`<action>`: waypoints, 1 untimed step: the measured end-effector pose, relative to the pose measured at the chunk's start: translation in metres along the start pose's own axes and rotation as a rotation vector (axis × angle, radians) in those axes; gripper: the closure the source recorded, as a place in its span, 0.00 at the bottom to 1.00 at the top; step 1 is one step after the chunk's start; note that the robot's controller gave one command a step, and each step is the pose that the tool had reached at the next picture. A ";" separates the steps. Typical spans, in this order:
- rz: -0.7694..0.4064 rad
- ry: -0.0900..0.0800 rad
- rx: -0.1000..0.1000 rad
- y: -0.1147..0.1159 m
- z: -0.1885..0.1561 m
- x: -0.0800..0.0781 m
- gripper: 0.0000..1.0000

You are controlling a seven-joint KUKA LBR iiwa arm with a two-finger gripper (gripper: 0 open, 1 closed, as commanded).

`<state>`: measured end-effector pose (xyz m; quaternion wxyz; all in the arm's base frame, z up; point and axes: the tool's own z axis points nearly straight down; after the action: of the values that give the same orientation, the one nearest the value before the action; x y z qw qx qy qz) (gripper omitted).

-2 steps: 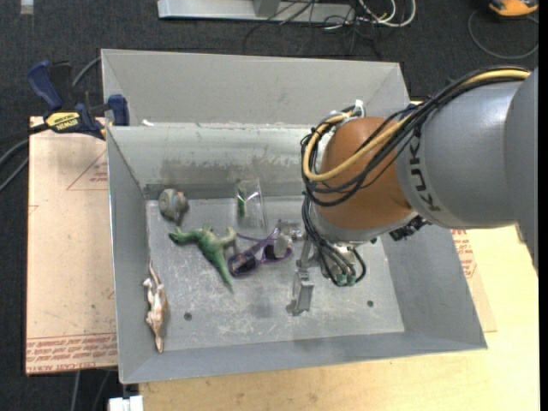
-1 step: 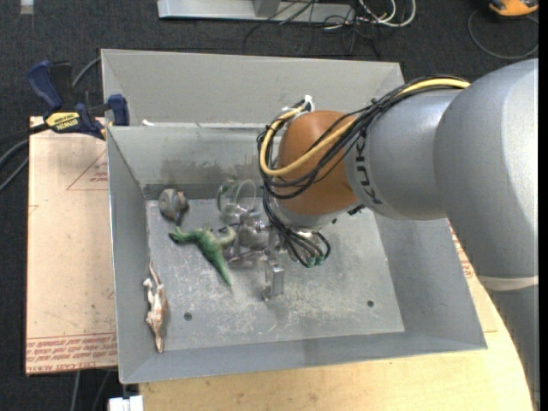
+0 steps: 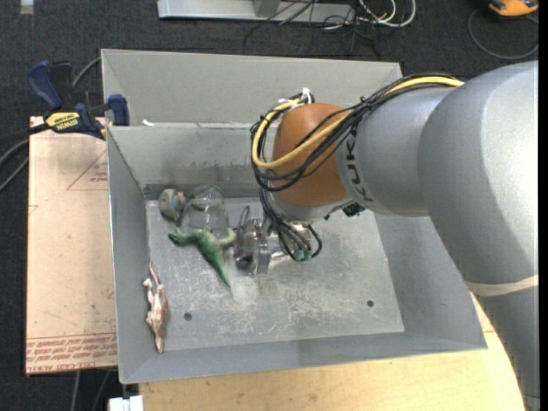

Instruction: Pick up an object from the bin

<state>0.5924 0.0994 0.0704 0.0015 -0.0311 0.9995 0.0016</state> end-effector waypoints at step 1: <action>0.000 0.000 0.000 0.000 0.000 0.000 1.00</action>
Offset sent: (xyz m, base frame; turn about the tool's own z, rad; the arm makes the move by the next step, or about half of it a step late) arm 0.0081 0.0087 0.0431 0.0215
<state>0.5924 0.0993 0.0704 0.0015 -0.0309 0.9995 0.0016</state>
